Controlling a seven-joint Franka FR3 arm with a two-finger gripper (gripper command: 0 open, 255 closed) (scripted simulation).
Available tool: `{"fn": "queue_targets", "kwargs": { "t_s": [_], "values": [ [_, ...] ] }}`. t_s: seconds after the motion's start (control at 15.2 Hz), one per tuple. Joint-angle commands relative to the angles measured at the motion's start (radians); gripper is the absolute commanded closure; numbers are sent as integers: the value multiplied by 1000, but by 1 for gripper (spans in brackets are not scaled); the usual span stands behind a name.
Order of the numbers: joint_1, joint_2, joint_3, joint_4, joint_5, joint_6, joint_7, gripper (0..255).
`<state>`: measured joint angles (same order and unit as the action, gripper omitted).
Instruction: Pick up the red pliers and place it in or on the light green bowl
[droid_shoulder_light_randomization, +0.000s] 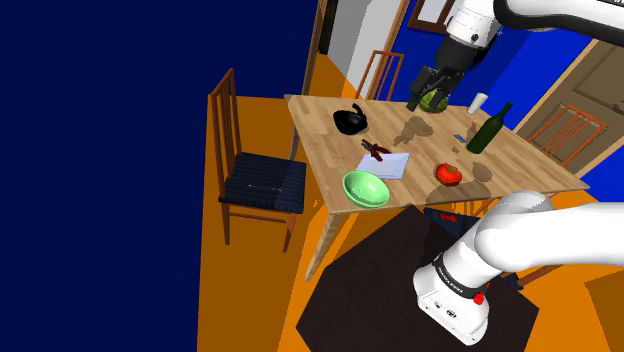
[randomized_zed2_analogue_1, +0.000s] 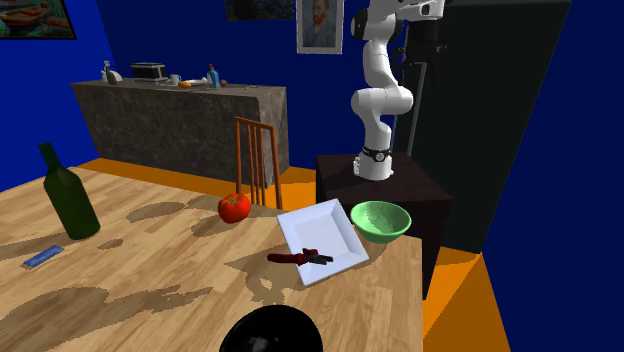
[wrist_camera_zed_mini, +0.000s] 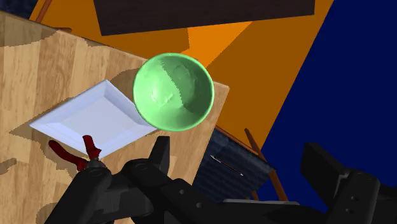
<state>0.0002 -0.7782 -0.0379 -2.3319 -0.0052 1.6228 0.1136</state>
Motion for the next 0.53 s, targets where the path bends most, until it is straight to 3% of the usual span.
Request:
{"fn": "queue_targets", "kwargs": {
  "t_s": [0.0,0.46],
  "values": [
    [0,0,0,0,0,0,0,0],
    [-28,72,-113,-123,-58,213,-128,0]
  ]
}}
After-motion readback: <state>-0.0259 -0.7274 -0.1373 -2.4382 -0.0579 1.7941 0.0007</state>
